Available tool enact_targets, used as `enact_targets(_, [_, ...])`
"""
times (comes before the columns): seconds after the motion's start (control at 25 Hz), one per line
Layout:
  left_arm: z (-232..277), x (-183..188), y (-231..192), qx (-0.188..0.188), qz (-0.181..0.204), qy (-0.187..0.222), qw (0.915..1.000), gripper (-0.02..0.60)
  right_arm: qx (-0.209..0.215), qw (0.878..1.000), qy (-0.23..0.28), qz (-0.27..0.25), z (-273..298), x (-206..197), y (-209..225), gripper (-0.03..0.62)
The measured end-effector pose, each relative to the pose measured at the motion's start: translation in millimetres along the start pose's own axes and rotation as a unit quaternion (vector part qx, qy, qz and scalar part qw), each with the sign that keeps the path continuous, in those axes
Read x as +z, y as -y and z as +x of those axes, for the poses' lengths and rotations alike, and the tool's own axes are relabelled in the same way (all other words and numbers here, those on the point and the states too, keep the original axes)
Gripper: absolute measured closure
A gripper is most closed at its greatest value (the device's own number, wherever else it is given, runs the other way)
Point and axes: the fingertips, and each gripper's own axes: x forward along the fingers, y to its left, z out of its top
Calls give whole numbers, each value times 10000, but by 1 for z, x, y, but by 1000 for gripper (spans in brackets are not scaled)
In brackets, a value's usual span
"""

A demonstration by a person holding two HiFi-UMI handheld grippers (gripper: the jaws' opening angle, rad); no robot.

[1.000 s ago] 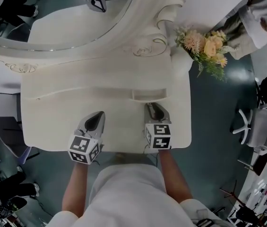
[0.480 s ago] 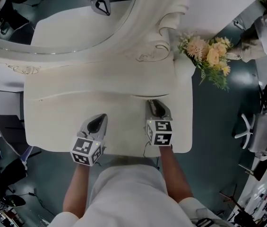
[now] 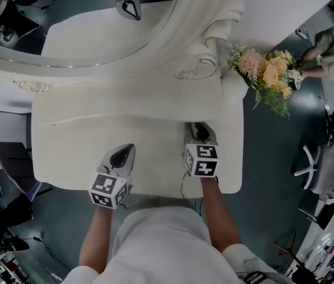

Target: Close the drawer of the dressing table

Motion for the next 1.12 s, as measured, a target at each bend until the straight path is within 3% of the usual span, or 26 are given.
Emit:
enact_targets(0.64, [-21, -2, 10, -26, 81, 86, 9999, 583, -56, 9999, -101, -113, -15, -10, -4, 505])
enact_targets(1.12, [-59, 11, 27, -157, 272, 490, 9983, 583, -287, 9989, 337, -120, -81, -1, -22, 508])
